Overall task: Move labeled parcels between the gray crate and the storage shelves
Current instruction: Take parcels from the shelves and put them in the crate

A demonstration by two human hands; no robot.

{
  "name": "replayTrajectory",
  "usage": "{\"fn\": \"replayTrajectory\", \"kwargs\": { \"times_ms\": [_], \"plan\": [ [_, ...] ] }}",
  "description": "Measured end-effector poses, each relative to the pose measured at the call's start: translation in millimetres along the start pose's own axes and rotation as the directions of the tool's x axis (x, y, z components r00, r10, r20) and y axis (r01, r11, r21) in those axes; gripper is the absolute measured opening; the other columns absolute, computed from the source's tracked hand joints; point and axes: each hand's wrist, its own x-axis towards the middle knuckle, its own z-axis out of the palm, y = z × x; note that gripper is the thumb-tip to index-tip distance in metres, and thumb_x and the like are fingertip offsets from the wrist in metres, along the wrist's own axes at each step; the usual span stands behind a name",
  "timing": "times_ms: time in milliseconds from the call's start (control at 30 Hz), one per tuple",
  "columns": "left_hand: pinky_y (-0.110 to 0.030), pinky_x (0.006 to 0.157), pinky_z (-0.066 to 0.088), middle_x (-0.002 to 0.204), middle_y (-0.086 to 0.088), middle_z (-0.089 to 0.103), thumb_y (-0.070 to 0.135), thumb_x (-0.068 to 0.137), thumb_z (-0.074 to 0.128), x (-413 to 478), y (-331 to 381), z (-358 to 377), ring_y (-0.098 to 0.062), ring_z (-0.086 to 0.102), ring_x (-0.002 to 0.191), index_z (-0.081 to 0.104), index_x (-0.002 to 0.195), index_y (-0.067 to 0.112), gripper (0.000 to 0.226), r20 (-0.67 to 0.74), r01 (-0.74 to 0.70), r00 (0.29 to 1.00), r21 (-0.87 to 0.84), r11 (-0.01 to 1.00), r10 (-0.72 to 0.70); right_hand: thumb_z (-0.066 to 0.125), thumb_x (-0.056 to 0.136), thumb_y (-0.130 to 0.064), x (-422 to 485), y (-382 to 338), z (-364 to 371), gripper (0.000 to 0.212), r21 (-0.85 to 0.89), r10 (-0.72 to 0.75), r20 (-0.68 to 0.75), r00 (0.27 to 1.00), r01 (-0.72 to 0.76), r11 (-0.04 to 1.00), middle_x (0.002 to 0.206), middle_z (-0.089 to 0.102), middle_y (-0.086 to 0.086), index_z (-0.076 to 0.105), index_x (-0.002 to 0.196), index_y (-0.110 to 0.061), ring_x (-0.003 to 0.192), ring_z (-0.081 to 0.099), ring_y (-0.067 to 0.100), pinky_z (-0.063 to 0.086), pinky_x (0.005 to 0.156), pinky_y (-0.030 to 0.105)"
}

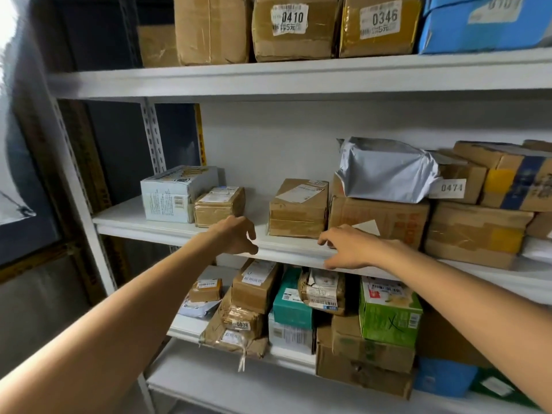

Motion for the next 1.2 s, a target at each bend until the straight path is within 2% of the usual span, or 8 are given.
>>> {"fn": "replayTrajectory", "kwargs": {
  "times_ms": [300,433,533,633,733,833,967,1200],
  "plan": [
    [-0.03,0.083,0.049,0.122,-0.003,0.062,0.039,0.085,0.07,58,-11,-8,-0.022,0.059,0.104,0.057,0.127,0.023,0.047,-0.029,-0.099,0.995,-0.015,0.995,0.099,0.065,0.086,-0.019,24,-11,-1,0.045,-0.004,0.111,-0.064,0.992,-0.112,0.994,0.127,0.052,0.009,0.053,0.128,-0.009,0.106,0.057,0.025,0.051,0.091,0.04],
    [-0.035,0.094,0.051,0.131,-0.007,0.058,0.034,0.084,0.072,78,-15,-4,-0.026,0.058,0.111,0.048,0.136,0.017,0.059,-0.017,-0.169,0.986,-0.064,0.984,0.168,0.065,0.084,-0.017,28,-16,-2,0.04,0.043,0.243,-0.122,0.962,-0.239,0.97,0.112,0.055,0.007,0.053,0.121,-0.007,0.099,0.058,0.026,0.053,0.085,0.044],
    [-0.039,0.098,0.049,0.135,-0.013,0.053,0.028,0.081,0.077,92,-19,-5,-0.031,0.055,0.117,0.034,0.144,0.016,0.077,-0.052,-0.234,0.972,-0.237,0.943,0.228,0.061,0.084,-0.015,34,-26,-2,0.034,0.064,0.305,-0.124,0.944,-0.299,0.952,0.102,0.053,0.005,0.051,0.116,-0.008,0.092,0.057,0.024,0.052,0.079,0.041],
    [-0.043,0.102,0.046,0.14,-0.016,0.049,0.02,0.081,0.077,102,-16,-5,-0.033,0.053,0.123,0.018,0.152,0.029,0.092,-0.075,-0.339,0.94,-0.337,0.878,0.334,0.058,0.084,-0.013,39,-35,-4,0.019,0.05,0.35,-0.122,0.929,-0.346,0.937,0.095,0.049,0.006,0.048,0.1,-0.011,0.088,0.056,0.024,0.051,0.072,0.039],
    [-0.039,0.102,0.047,0.139,-0.009,0.052,0.017,0.079,0.078,110,-12,3,-0.029,0.054,0.121,0.042,0.143,0.031,0.074,-0.129,-0.414,0.909,-0.371,0.831,0.396,0.056,0.085,-0.011,42,-42,-6,0.016,0.029,0.376,-0.106,0.921,-0.375,0.927,0.092,0.046,0.005,0.041,0.084,-0.016,0.086,0.055,0.025,0.05,0.07,0.039],
    [-0.035,0.094,0.052,0.123,-0.006,0.063,0.021,0.078,0.08,113,-7,14,-0.026,0.062,0.104,0.058,0.127,0.028,0.054,-0.24,-0.4,0.914,-0.419,0.815,0.326,0.057,0.085,-0.012,43,-42,-7,0.018,0.041,0.386,-0.102,0.917,-0.384,0.922,0.1,0.049,0.006,0.049,0.101,-0.012,0.091,0.056,0.025,0.052,0.076,0.041],
    [-0.031,0.09,0.051,0.111,-0.007,0.07,0.012,0.087,0.07,112,0,23,-0.025,0.066,0.097,0.065,0.116,0.021,0.031,-0.373,-0.416,0.892,-0.457,0.786,0.256,0.057,0.086,-0.014,45,-39,-3,0.023,0.061,0.387,-0.126,0.913,-0.382,0.922,0.107,0.049,0.007,0.047,0.107,-0.012,0.095,0.054,0.025,0.05,0.073,0.037],
    [-0.024,0.086,0.05,0.108,-0.003,0.072,0.004,0.089,0.065,97,-14,25,-0.006,0.062,0.081,0.067,0.113,0.015,0.026,-0.46,-0.477,0.849,-0.451,0.755,0.261,0.056,0.092,-0.011,49,-44,2,0.034,0.143,0.433,-0.261,0.863,-0.409,0.901,0.12,0.05,0.014,0.043,0.123,-0.005,0.108,0.053,0.029,0.046,0.076,0.032]
  ]
}}
